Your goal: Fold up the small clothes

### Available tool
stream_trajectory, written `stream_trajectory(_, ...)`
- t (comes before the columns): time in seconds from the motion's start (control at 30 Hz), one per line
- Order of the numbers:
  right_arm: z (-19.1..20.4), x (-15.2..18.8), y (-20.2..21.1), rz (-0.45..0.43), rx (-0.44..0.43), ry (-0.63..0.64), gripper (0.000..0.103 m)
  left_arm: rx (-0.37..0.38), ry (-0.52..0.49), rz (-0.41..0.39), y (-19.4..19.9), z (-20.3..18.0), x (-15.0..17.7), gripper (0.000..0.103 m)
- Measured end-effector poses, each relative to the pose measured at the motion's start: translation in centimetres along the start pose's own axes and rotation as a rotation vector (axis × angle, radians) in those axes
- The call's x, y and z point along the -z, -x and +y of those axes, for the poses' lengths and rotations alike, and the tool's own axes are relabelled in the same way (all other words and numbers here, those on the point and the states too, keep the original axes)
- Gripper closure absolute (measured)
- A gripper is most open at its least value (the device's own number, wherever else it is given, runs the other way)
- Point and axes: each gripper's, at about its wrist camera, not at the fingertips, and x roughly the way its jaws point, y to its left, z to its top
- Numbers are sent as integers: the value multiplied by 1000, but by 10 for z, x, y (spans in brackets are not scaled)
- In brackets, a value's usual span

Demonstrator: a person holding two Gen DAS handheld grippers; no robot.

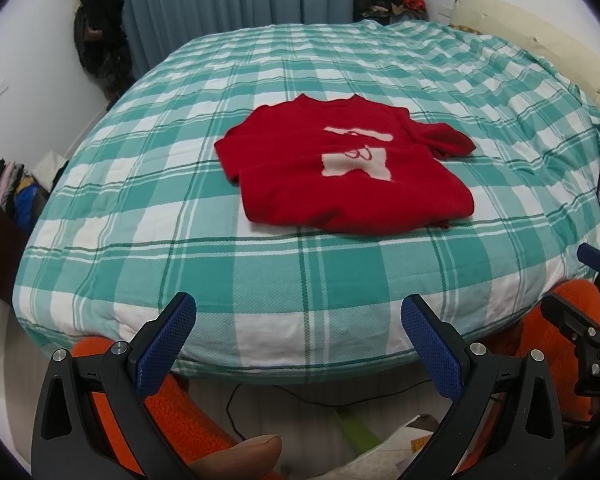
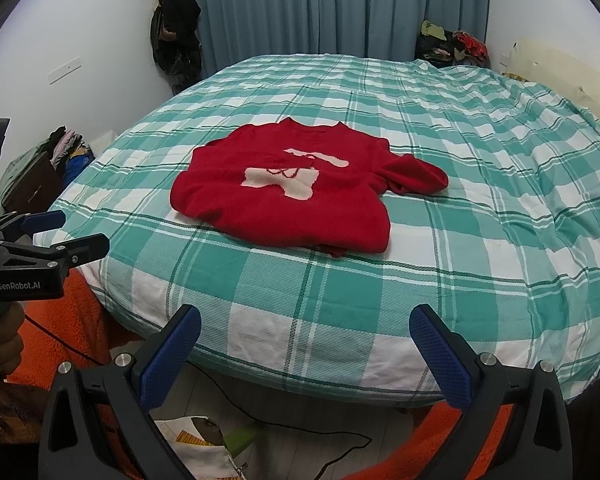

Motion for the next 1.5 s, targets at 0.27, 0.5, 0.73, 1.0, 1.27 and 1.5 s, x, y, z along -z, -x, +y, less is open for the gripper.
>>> stream_trajectory(0.27,-2,1,3,-15,8,-17,0,11,14,2,0,4,1,1)
stream_trajectory(0.5,-20,9,-15,-68,-21,-27,0,33,105,86,-20,20,7,1)
stream_trajectory(0.73,-73,18,-142,120,-197,-112,41,54,166,121,-27,33,12,1)
stream_trajectory(1.0,-88,-27,-219,73,-281,-170,93,33,218,145,-35,48,15,1)
stream_trajectory(1.27,-98,-50,-120,0,-615,-346,98,18,259,167,-46,64,21,1)
stream_trajectory(1.5,-108,-48,-66,-50,-806,-508,98,136,320,187,-65,65,25,1)
